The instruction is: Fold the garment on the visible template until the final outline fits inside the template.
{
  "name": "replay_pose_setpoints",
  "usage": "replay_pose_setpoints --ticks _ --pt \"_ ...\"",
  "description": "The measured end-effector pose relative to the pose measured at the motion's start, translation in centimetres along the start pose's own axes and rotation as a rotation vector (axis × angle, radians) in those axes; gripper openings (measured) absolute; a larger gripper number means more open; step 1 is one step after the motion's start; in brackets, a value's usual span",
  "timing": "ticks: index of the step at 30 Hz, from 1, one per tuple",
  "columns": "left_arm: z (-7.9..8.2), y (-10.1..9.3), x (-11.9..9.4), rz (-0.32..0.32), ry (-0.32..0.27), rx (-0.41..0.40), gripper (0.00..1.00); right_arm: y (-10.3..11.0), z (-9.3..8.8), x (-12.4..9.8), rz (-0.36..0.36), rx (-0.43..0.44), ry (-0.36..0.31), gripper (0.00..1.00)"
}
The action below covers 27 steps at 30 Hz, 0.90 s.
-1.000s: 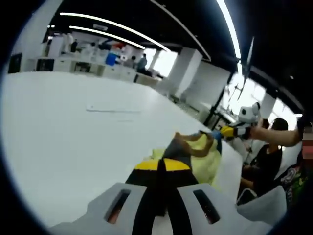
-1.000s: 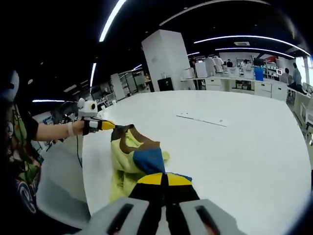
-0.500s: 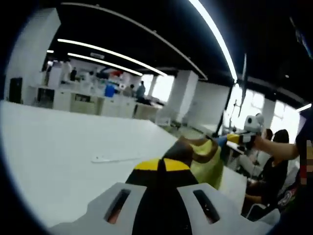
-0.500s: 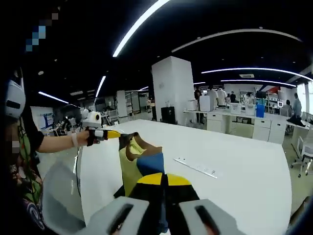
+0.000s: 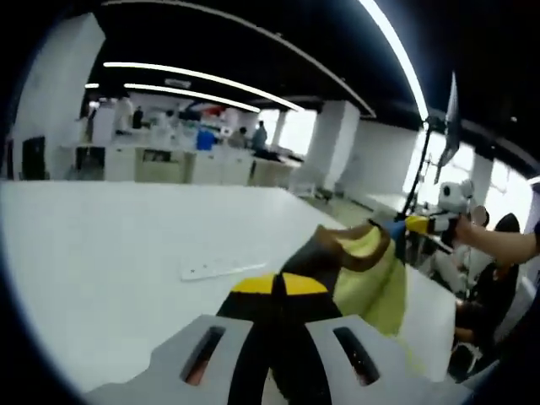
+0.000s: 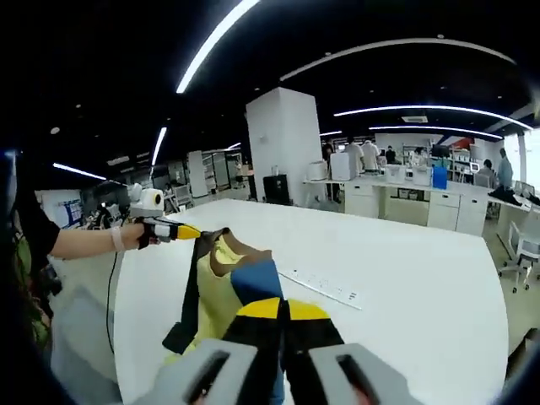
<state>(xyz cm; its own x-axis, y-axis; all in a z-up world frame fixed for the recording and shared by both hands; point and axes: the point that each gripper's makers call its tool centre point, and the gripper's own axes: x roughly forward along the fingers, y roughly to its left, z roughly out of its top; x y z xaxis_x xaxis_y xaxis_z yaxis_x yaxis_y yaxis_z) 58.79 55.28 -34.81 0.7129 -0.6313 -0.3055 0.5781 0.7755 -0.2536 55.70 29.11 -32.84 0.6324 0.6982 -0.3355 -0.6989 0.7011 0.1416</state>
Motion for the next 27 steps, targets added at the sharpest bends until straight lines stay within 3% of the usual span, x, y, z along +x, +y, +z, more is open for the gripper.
replay_pose_setpoints --ticks 4,10,13,21,22,27 --pt "-2.0 2.2 3.1 0.026 0.046 0.004 0.00 -2.2 -2.3 2.8 -0.023 0.028 0.048 0.00" --pt "-3.6 4.9 6.4 0.056 0.074 -0.005 0.00 -5.5 -4.9 5.8 -0.058 0.098 0.087 0.00" --pt "-5.2 6.2 8.0 0.070 0.119 -0.008 0.00 -6.9 -6.2 7.3 -0.069 0.125 0.121 0.00" --pt "-8.5 8.4 10.8 0.090 0.195 -0.035 0.00 -9.6 -9.9 11.0 -0.088 0.174 0.239 0.00" --pt "-9.3 8.6 11.1 0.087 0.226 -0.052 0.00 -9.9 -10.4 11.2 -0.091 0.183 0.259 0.00" --pt "-10.9 9.3 12.0 0.092 0.266 -0.050 0.00 -10.6 -12.1 12.4 -0.102 0.238 0.300 0.00"
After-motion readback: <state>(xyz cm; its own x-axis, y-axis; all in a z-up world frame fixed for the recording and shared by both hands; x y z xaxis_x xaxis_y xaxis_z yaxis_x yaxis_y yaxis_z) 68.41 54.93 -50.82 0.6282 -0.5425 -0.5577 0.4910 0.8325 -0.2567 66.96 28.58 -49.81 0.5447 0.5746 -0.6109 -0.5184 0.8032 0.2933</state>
